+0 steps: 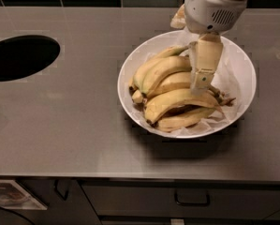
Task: Pick banana from white bowl
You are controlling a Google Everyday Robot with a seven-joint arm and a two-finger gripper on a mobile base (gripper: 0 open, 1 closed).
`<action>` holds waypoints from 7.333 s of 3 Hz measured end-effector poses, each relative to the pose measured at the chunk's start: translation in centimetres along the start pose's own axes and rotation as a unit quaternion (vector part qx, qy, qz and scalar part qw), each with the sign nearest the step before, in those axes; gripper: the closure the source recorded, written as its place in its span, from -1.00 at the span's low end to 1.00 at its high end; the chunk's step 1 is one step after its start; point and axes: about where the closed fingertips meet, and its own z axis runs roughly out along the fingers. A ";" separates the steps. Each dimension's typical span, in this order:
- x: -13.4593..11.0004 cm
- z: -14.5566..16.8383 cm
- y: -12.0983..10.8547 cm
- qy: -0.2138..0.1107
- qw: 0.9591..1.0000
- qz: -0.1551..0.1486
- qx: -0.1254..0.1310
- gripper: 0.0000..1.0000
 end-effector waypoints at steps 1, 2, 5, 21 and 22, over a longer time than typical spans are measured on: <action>-1.5 0.6 -0.3 -0.003 1.000 -0.021 -0.007 -0.82; -1.5 0.6 -0.3 -0.003 1.000 -0.021 -0.007 -0.82; -1.7 0.7 -0.9 -0.007 1.000 -0.020 0.003 -0.46; -1.9 2.0 -2.6 -0.028 0.999 -0.030 0.006 1.00; -2.7 -0.8 -1.1 -0.036 0.997 -0.049 0.041 1.00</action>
Offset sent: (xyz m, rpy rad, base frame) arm 0.0021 0.0134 -0.0014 -0.0029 0.0043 0.0365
